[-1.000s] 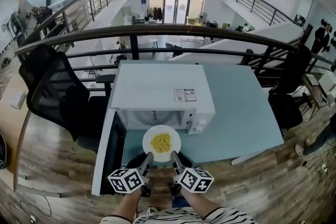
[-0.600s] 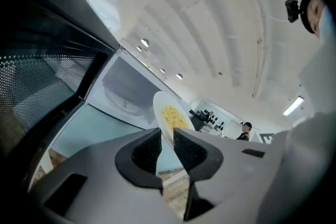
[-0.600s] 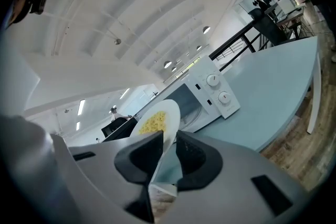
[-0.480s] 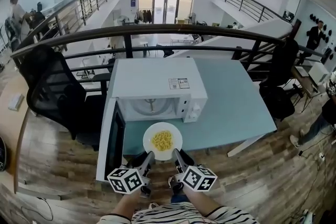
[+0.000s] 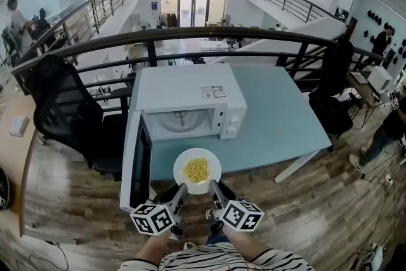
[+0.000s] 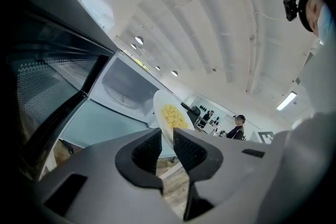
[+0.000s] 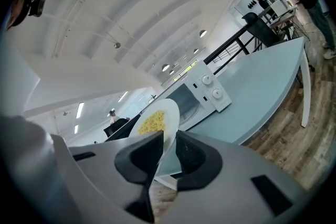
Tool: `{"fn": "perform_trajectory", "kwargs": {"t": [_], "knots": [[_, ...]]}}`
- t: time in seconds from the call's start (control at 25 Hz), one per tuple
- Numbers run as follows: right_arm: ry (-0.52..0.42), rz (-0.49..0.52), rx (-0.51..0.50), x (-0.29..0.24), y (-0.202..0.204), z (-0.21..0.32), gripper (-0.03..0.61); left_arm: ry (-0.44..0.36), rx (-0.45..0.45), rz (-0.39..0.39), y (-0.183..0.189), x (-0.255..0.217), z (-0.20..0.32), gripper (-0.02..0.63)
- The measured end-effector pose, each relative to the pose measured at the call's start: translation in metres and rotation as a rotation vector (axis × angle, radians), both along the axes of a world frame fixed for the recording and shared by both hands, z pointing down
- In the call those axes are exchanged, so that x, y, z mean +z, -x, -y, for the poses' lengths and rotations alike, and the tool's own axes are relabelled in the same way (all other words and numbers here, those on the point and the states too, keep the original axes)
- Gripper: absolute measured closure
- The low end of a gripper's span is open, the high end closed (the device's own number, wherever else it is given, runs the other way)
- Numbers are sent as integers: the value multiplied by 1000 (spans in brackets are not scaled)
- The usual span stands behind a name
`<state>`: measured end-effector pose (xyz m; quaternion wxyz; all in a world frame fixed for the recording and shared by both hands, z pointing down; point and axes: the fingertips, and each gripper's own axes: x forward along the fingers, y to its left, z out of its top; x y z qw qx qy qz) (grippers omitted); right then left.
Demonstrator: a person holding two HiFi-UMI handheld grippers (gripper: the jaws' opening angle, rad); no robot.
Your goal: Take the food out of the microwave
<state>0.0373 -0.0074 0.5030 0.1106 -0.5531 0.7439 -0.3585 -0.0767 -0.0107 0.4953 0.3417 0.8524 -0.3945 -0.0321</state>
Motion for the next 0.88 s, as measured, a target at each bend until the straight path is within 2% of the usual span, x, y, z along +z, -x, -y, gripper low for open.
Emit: {"fn": "perform_trajectory", "kwargs": {"t": [0.88], "knots": [[18, -1, -22, 6, 8, -14, 497, 13, -16, -4, 9, 7, -17, 537]]}}
